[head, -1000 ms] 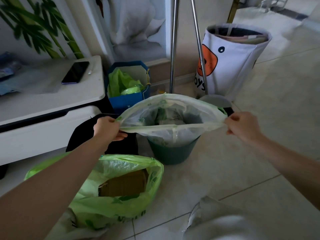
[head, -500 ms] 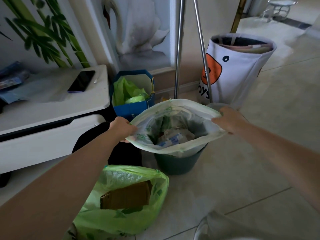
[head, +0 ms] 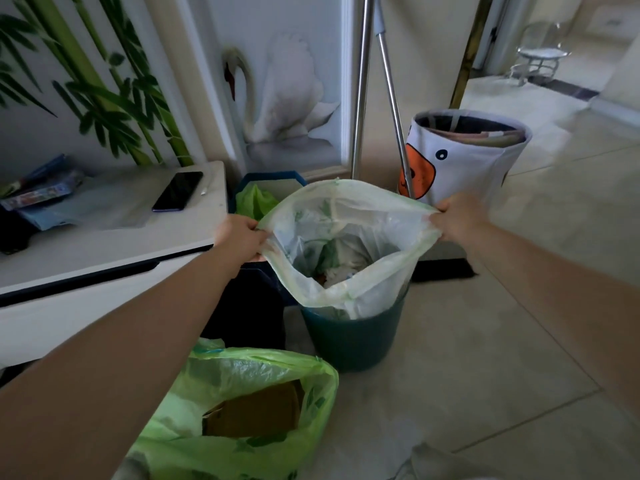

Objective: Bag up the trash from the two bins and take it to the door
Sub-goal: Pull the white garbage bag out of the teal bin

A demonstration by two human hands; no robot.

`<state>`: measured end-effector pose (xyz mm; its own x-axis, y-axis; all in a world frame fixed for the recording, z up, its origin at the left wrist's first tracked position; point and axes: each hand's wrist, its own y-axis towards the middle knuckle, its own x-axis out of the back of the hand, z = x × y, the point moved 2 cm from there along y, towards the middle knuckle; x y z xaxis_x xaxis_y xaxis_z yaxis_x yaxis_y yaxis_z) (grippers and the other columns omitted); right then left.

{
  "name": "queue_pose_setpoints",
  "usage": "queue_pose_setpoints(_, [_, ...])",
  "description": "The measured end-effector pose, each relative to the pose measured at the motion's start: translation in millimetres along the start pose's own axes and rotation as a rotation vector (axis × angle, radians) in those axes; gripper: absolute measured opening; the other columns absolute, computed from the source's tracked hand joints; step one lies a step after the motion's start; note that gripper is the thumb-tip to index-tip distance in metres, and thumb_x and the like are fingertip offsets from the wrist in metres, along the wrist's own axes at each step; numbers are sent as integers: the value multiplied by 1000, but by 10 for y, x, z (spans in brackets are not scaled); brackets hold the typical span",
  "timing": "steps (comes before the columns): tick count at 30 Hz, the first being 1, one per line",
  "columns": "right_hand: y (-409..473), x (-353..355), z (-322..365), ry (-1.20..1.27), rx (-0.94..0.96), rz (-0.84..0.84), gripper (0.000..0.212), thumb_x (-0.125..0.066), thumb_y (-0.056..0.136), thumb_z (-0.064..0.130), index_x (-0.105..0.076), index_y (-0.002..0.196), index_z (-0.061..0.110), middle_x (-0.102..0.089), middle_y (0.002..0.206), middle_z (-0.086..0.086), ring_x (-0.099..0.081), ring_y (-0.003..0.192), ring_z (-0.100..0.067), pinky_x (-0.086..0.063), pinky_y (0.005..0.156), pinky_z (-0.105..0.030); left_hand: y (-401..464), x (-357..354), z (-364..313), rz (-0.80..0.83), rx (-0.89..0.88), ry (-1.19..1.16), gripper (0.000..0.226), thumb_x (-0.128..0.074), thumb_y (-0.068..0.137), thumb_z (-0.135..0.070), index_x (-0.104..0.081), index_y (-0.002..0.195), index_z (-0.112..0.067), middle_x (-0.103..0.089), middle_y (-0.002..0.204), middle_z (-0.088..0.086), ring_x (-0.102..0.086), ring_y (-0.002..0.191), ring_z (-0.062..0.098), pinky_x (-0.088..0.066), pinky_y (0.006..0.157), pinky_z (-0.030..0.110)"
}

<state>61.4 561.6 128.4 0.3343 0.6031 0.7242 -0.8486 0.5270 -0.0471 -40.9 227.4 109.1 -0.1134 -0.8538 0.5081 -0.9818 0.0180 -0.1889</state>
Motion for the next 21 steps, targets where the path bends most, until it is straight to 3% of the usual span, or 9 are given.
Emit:
queue_pose_setpoints(1, [-7,33,34,35,1,-15,3,-64,85,1,-65,83,-1,-59,68,-14,-56,58,-25,-47,50,-29,-8,8,-37,-10,9,-55,15,-68,88,-12,-63,74,-10,-67,83,14,-68,69,25,-61,62,37])
queue_pose_setpoints(3, [-13,119,83,64,-3,-31,15,-64,85,2,-68,95,-9,-67,86,-23,-64,76,-33,-57,70,-44,-24,40,-94,-20,21,-122,14,-66,89,-11,-62,76,-12,-69,91,16,-69,75,27,-61,66,40])
queue_pose_setpoints(5, [-40,189,132,57,13,-26,20,-64,85,1,-68,100,-12,-67,92,-26,-65,85,-37,-55,80,-49,-33,76,-127,-8,24,-138,12,-66,89,-11,-63,78,-12,-69,96,19,-70,79,29,-60,70,41])
queue_pose_setpoints(9, [-107,211,87,57,3,6,18,-64,85,0,-67,97,-12,-66,87,-22,-66,81,-37,-57,77,-45,-118,103,-120,31,20,-80,13,-67,88,-12,-64,76,-10,-70,97,23,-70,86,35,-60,77,48])
queue_pose_setpoints(10, [-133,206,67,40,18,-14,16,-64,84,1,-68,95,-10,-65,80,-18,-64,73,-33,-57,69,-34,-151,105,-110,5,3,-49,15,-67,89,-13,-64,74,-11,-70,96,24,-70,88,37,-59,79,51])
queue_pose_setpoints(12, [-176,212,33,5,58,-80,17,-64,85,4,-71,96,-6,-64,75,-15,-52,58,-17,-40,50,-15,-219,123,-82,-102,-48,-7,17,-65,88,-16,-66,72,-13,-71,90,21,-69,87,37,-58,80,49])
queue_pose_setpoints(14, [-201,205,13,-8,58,-97,18,-64,85,6,-72,98,-3,-68,83,-18,-50,60,-16,-32,47,-16,-291,136,-73,-170,-93,73,16,-65,86,-19,-69,75,-8,-71,85,19,-68,83,35,-59,77,45])
queue_pose_setpoints(18, [-206,146,25,29,67,-100,17,-64,85,7,-72,97,-2,-63,75,-9,-52,57,-14,-34,44,-15,-348,102,-110,-191,-125,77,18,-61,88,-19,-63,71,-14,-67,78,11,-63,78,30,-54,68,35])
queue_pose_setpoints(21, [-196,123,39,38,8,-51,15,-65,82,4,-71,95,-3,-64,75,-11,-59,59,-20,-49,51,-21,-352,95,-133,-170,-135,170,29,-61,89,-16,-55,60,-14,-54,62,4,-54,65,24,-36,50,26])
